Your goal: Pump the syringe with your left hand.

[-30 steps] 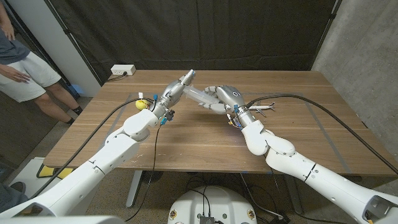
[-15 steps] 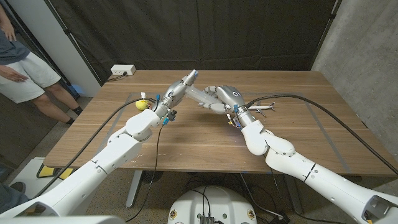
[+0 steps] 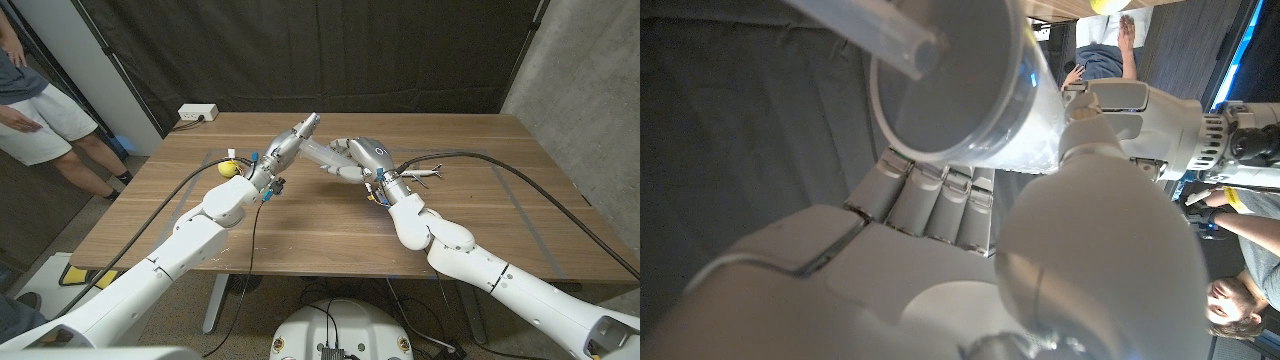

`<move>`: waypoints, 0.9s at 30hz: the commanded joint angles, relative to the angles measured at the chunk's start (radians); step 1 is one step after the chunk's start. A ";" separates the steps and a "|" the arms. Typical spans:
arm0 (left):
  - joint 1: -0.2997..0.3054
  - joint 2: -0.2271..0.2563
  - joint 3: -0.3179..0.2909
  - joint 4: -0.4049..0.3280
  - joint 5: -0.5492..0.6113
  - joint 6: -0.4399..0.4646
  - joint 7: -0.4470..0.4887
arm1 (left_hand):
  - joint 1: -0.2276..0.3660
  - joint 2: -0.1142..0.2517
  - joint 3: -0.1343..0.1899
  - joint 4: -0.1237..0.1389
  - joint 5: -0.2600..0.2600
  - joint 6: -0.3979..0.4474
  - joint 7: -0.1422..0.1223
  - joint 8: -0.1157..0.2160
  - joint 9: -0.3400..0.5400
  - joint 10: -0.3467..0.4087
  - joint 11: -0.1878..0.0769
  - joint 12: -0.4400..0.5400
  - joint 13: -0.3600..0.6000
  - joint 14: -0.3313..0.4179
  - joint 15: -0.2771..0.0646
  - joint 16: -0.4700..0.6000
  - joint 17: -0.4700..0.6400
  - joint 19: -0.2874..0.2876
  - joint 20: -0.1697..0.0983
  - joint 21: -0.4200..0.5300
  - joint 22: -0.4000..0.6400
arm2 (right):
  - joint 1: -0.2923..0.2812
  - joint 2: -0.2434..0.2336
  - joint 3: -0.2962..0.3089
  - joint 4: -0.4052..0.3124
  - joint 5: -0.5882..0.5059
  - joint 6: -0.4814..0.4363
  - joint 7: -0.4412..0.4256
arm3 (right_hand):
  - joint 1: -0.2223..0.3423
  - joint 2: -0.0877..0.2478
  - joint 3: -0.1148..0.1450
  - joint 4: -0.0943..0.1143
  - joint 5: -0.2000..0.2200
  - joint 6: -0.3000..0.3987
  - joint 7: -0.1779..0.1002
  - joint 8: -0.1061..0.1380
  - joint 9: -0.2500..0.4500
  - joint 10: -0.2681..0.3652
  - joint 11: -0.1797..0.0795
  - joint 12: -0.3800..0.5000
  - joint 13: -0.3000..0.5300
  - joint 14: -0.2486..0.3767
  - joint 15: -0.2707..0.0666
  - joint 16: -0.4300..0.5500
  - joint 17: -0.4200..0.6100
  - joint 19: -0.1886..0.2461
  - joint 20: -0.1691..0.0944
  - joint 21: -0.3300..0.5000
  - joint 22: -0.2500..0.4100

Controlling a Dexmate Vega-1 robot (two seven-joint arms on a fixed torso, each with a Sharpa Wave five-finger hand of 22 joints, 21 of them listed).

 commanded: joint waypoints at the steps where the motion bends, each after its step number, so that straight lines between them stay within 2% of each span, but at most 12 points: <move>1: 0.016 0.019 -0.031 -0.008 -0.001 0.011 0.032 | 0.004 -0.004 -0.007 -0.001 -0.001 -0.004 -0.001 0.001 0.005 -0.004 -0.005 -0.002 0.002 -0.006 -0.002 0.001 0.004 -0.029 0.007 -0.002 0.001 | -0.012 -0.006 0.019 -0.009 0.013 -0.024 -0.012 | 0.194 0.200 0.012 0.018 0.009 0.165 -0.160 -0.006 0.004 0.093 -0.084 -0.002 0.005 0.016 -0.040 -0.001 0.002 -0.006 -0.117 0.007 -0.001; 27: 0.035 0.048 -0.068 -0.006 -0.006 0.011 0.059 | 0.006 -0.004 -0.008 -0.001 -0.001 -0.005 -0.002 0.000 0.005 -0.004 -0.006 -0.002 0.002 -0.004 -0.004 0.002 0.004 -0.028 0.007 0.001 0.001 | -0.027 -0.011 0.033 0.003 0.037 -0.057 -0.041 | 0.194 0.200 0.008 0.019 0.010 0.170 -0.160 -0.014 0.010 0.094 -0.087 -0.007 0.006 0.017 -0.040 -0.004 0.002 -0.016 -0.116 0.028 -0.011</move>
